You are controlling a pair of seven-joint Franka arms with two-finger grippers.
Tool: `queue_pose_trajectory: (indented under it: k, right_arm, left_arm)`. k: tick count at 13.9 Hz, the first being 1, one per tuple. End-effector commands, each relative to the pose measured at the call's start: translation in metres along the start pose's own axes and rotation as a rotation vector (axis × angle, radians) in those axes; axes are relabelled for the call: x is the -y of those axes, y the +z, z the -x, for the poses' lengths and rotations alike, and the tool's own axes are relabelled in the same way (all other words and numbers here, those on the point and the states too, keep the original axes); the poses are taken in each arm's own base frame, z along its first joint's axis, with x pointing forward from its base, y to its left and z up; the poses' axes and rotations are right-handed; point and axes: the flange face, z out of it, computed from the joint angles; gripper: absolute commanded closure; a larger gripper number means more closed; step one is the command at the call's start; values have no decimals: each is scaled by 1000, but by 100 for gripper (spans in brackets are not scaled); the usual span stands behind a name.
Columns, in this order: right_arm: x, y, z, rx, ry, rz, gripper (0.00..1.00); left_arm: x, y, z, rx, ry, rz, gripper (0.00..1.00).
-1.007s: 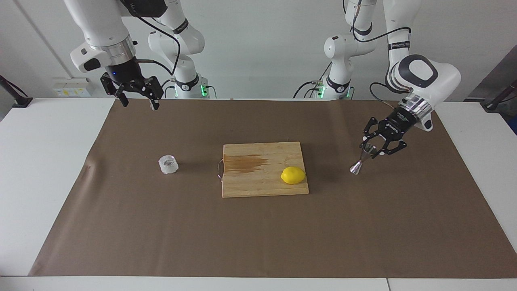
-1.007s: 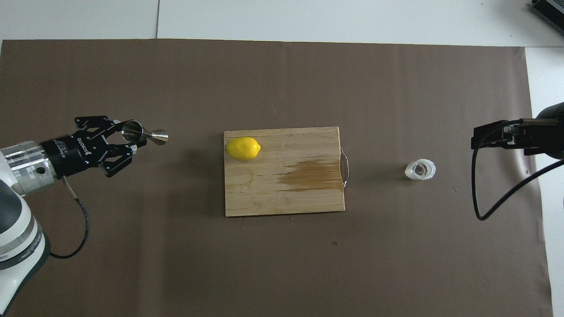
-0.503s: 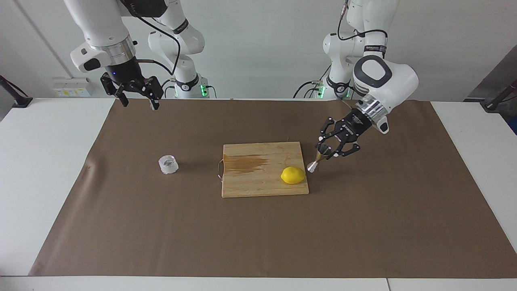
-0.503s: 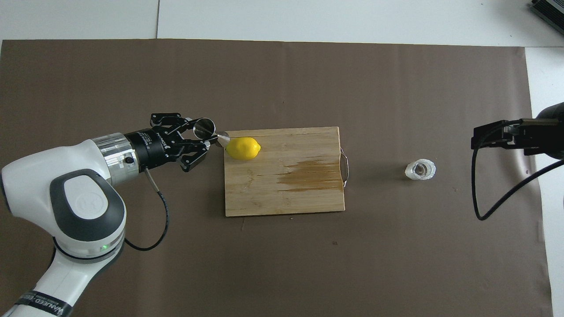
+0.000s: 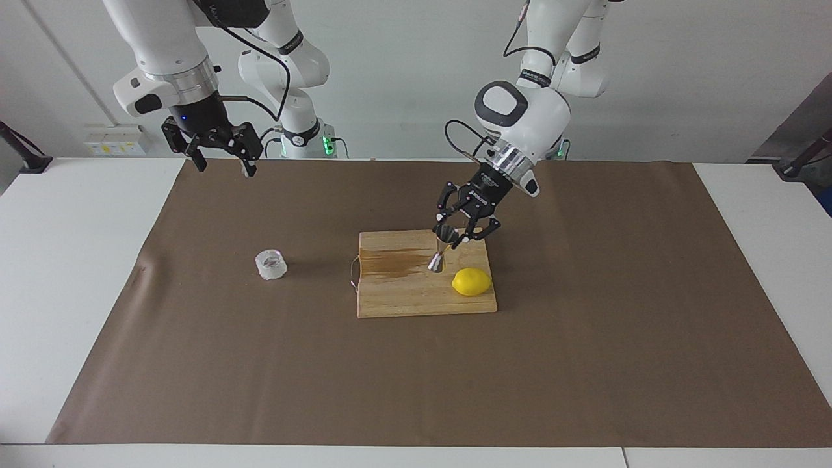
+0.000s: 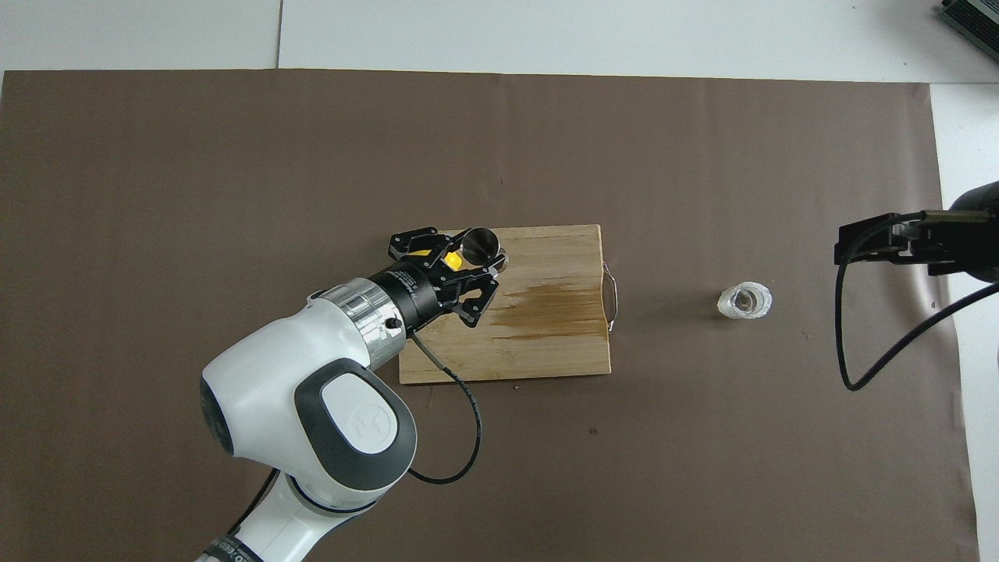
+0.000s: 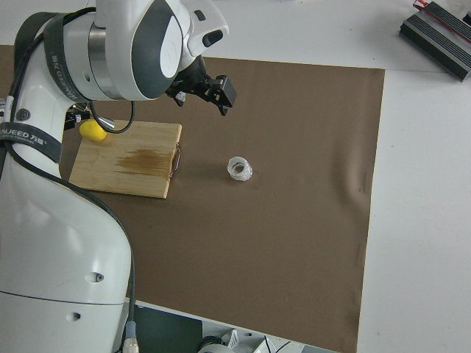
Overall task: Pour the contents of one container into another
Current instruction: 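Lower the metal cup onto the wooden board and open the left gripper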
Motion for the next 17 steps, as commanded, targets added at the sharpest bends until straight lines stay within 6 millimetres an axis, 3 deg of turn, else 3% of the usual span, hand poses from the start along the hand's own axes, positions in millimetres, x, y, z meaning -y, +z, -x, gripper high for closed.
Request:
queue_pose_trajectory:
  k: [1, 4, 6, 8, 10, 12, 14, 15, 16, 17]
  right_arm:
    - [-4, -1, 6, 6, -14, -22, 0]
    - [-4, -1, 7, 8, -15, -22, 0]
    - [-3, -1, 7, 6, -17, -22, 0]
    - [-4, -1, 6, 6, -15, -22, 0]
    - [-5, -1, 6, 8, -12, -22, 0]
    - [-4, -1, 6, 8, -14, -22, 0]
    - [-3, -1, 7, 8, -17, -22, 0]
    - [-3, -1, 7, 6, -17, -22, 0]
    - [-4, -1, 6, 6, -14, -22, 0]
    - [-4, -1, 6, 6, -14, -22, 0]
  left_arm:
    - [19, 22, 6, 12, -28, 9, 100]
    - [28, 46, -11, -30, -12, 3, 100]
    - [44, 59, -25, -56, 19, 16, 100]
    - [47, 63, -32, -70, 32, 16, 100]
    - [62, 72, -44, -93, 67, 7, 100]
    - [61, 73, -48, -100, 80, 12, 100]
    - [62, 75, -52, -109, 111, 9, 90]
    - [61, 79, -58, -121, 113, 9, 76]
    - [59, 79, -56, -118, 105, 12, 13]
    - [58, 78, -55, -116, 103, 14, 0]
